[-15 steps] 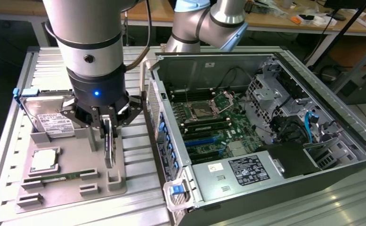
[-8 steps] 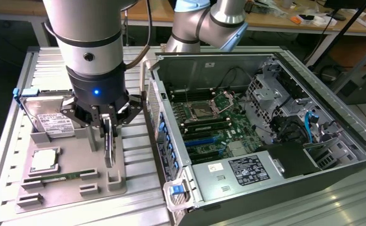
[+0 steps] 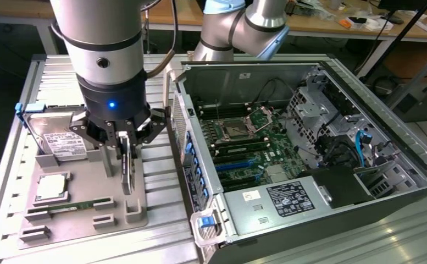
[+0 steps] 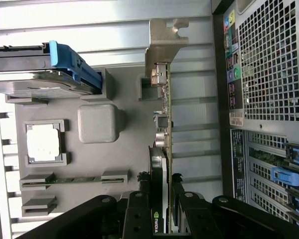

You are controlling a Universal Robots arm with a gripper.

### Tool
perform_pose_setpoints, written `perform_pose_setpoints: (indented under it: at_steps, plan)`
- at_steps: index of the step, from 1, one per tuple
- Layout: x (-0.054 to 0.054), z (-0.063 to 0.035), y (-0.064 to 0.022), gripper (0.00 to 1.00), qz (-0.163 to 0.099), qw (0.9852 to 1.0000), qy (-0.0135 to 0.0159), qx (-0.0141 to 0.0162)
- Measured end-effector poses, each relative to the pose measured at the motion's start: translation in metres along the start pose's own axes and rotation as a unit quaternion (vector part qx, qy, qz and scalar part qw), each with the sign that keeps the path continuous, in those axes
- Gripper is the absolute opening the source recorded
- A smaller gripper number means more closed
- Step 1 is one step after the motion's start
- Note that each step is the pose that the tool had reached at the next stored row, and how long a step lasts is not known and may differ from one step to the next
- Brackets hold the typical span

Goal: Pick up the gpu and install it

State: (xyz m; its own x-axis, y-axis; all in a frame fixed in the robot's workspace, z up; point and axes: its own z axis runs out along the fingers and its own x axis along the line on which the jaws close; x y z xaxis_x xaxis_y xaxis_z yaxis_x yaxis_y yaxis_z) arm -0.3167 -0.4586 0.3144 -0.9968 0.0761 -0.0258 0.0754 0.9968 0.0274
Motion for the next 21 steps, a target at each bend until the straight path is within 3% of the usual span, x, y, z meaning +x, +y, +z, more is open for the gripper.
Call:
perform_pose_setpoints:
  at_steps: [21]
  plan:
    - [-0.0002,-0.0102,0.0003,0.27,0.0,1.0,-0.0001,0.0005]
